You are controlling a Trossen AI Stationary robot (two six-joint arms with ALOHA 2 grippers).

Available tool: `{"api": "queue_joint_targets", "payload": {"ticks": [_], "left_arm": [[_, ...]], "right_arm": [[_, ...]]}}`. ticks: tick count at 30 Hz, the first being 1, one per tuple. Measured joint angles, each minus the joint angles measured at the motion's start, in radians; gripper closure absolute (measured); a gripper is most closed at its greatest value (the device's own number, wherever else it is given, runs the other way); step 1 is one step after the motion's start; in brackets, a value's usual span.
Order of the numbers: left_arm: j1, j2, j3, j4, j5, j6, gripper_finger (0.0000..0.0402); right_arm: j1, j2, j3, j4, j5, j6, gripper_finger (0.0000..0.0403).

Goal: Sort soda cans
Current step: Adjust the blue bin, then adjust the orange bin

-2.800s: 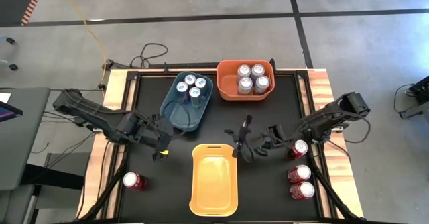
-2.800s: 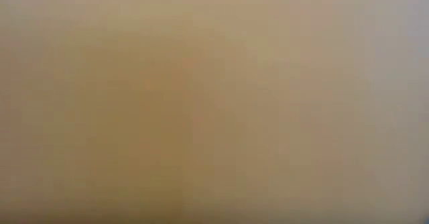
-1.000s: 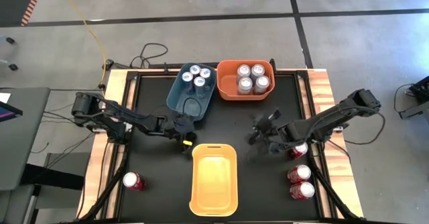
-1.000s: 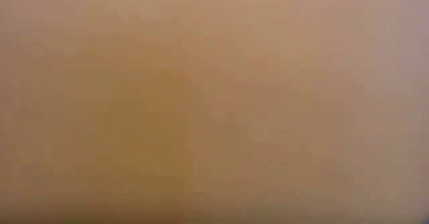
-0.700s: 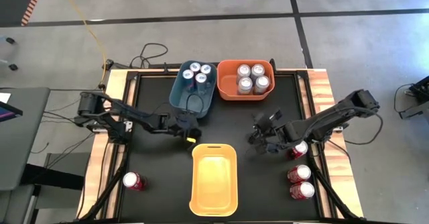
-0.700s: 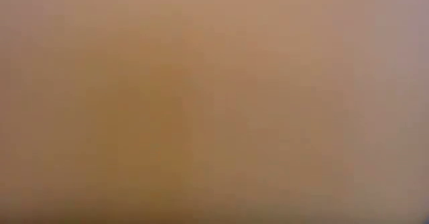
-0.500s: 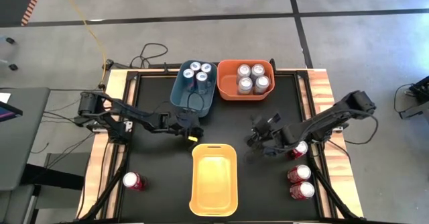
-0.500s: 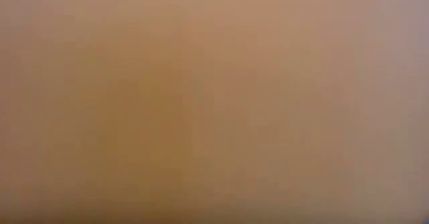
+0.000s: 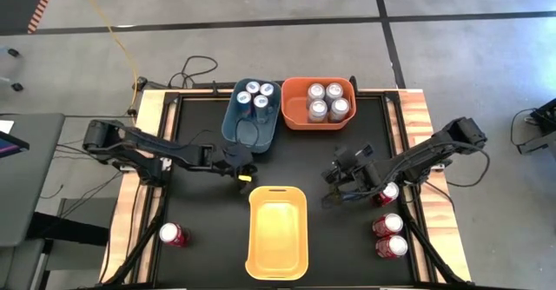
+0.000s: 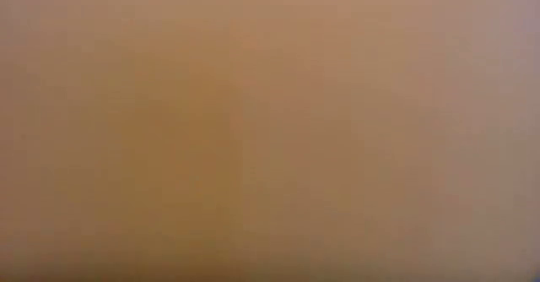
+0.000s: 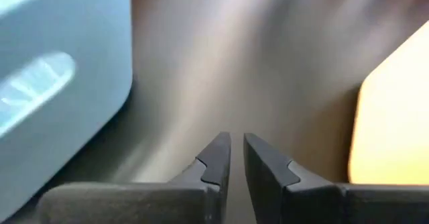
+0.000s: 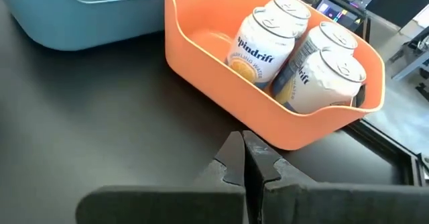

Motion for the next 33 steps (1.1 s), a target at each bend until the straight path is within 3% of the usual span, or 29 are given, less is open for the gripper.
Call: {"api": "queue_joint_targets", "payload": {"ticks": [13, 23, 33], "left_arm": [[-0.008, -0.129, 0.0, -0.204, 0.003, 0.012, 0.0365], [-0.01, -0.125, 0.0, -0.177, 0.017, 0.068, 0.0399], [-0.01, -0.13, 0.0, -0.168, 0.01, 0.087, 0.0401]], "right_arm": [[0.002, 0.0, 0.0, 0.037, -0.022, -0.019, 0.0395], [-0.131, 0.0, 0.001, 0.037, -0.121, -0.161, 0.0395], [-0.267, 0.0, 0.179, -0.235, -0.111, -0.163, 0.0395]]}}
